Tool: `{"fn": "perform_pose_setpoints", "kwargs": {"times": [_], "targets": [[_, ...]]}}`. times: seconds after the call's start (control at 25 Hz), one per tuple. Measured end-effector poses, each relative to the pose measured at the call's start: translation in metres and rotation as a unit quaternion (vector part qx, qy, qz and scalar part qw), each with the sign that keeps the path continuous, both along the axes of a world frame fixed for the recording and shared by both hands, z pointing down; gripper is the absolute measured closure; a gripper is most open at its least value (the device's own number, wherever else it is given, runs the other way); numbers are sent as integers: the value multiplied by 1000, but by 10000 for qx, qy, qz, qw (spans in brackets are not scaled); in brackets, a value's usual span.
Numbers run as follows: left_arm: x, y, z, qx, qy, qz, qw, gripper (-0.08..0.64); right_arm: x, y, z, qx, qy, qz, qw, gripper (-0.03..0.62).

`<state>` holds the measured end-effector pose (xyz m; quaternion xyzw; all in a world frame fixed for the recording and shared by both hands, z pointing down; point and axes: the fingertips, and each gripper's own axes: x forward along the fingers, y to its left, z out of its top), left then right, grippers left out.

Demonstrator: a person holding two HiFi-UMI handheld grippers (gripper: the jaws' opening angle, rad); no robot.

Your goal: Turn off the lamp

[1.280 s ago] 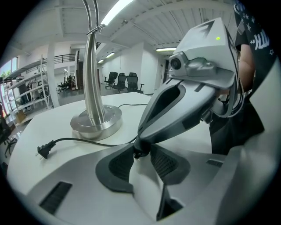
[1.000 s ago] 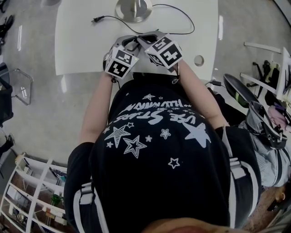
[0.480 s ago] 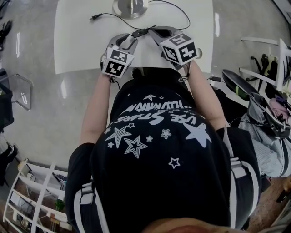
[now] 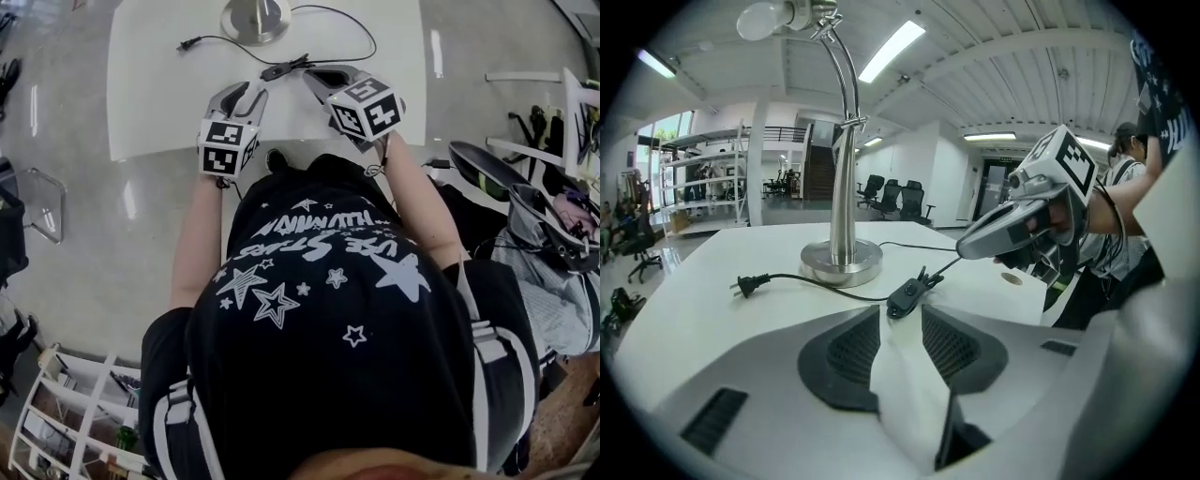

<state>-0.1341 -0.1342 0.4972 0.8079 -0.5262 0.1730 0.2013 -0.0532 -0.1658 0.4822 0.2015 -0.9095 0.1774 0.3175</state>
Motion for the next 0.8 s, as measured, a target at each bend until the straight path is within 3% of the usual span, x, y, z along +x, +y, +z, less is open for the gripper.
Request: {"fn": "perform_pose_setpoints", "kwargs": {"times": [0.28, 0.8], "targets": [[1, 3, -10, 84, -81, -403, 9991, 425, 5, 4, 2, -66, -194, -168, 9996, 588], [47, 51, -21, 64, -64, -840, 9964, 445, 58, 46, -2, -81, -467, -373, 9982, 588]]}}
